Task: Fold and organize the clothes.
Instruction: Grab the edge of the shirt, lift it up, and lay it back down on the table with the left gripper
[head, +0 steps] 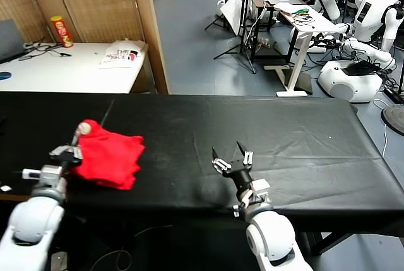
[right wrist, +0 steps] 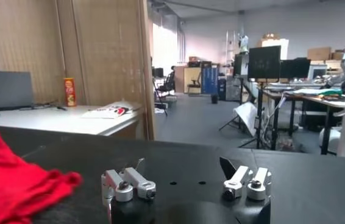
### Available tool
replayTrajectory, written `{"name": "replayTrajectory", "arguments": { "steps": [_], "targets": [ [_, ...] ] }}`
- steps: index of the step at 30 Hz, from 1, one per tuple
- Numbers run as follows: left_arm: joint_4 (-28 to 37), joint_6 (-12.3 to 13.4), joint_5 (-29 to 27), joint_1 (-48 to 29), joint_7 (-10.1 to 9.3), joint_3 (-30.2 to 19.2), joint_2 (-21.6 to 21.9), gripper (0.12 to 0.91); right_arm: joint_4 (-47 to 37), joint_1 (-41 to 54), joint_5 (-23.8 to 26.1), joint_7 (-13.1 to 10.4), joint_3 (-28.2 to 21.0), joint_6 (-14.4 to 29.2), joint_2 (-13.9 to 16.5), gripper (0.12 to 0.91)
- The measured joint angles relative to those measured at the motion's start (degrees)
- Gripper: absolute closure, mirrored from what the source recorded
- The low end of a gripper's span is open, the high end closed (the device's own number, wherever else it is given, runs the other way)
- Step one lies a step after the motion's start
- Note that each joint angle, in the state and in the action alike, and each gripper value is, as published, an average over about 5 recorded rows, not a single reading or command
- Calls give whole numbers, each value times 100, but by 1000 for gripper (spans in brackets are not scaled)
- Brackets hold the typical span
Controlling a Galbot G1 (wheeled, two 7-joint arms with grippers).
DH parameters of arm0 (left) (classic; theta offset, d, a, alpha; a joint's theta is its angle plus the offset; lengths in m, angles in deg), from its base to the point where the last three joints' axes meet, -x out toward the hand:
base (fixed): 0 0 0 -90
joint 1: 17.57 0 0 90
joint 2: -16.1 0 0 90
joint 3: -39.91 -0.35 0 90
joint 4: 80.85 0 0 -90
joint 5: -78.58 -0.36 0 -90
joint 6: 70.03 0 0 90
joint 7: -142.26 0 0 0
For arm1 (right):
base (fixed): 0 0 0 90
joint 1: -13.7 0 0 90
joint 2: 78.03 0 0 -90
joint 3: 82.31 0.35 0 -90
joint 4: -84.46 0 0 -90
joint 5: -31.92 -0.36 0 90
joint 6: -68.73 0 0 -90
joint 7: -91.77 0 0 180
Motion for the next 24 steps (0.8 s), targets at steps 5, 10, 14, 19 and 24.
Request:
{"name": "replayTrajectory", "arguments": {
  "steps": [5,10,14,19,24],
  "targets": [
    [-344,58,-469,175,-45,-46,154,874,40,-66,5,4,4,18,-20,227],
    [-696,-146,-246,202,-236,-462,-186,874,98,-164,13,11,32,35,8,227],
    [-987,-432,312,89,-450,-938,-596,874,112,-217,24,13,44,55,-2,227],
    [-1193,-555,604,-51,-575,-1573,-1253,874,84,-240,48,22,26,69,-49,227],
    [-1084,-424,255,-58,-465,-2157,-2063,872,53,-229,9,96,-3,4,-19,227]
  ]
}}
